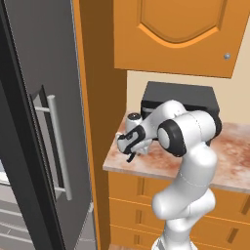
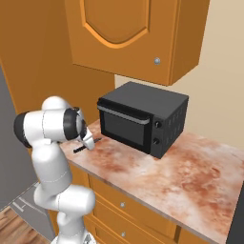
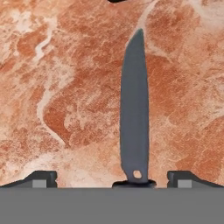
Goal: Retrieve the butter from the fridge and place it on a plate on the dining table. Then retrieve the butter knife by the fridge and place it near the plate.
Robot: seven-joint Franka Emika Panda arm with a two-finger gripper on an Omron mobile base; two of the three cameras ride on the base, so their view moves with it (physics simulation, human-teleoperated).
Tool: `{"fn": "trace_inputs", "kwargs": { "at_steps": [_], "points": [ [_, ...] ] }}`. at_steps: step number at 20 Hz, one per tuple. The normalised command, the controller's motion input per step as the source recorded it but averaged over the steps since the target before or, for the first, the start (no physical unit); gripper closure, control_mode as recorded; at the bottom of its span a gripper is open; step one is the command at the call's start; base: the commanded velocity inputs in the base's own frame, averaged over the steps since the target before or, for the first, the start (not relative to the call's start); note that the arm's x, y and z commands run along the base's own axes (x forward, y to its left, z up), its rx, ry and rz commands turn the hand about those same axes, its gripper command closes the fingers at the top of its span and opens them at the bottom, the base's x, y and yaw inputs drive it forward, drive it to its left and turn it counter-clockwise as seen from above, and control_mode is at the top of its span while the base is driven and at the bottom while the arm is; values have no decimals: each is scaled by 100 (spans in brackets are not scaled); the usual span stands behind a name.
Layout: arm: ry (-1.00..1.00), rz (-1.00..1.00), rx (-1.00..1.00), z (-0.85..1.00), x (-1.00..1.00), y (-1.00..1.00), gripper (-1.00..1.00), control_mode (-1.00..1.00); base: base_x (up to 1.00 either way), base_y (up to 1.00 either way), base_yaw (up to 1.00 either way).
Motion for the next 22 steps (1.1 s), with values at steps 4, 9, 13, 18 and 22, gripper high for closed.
{"fn": "trace_inputs", "kwargs": {
  "at_steps": [4, 9, 13, 18, 22],
  "points": [
    [-6, 3, 3, 0, -19, 0, -100, -100, 0, 0, 0],
    [-2, 0, 0, 0, -20, 0, -100, -100, 0, 0, 0],
    [0, 0, 0, 0, -3, 0, -100, -100, 0, 0, 0],
    [0, 0, 0, 0, 0, 0, -100, -100, 0, 0, 0],
    [0, 0, 0, 0, 0, 0, -100, -100, 0, 0, 0]
  ]
}}
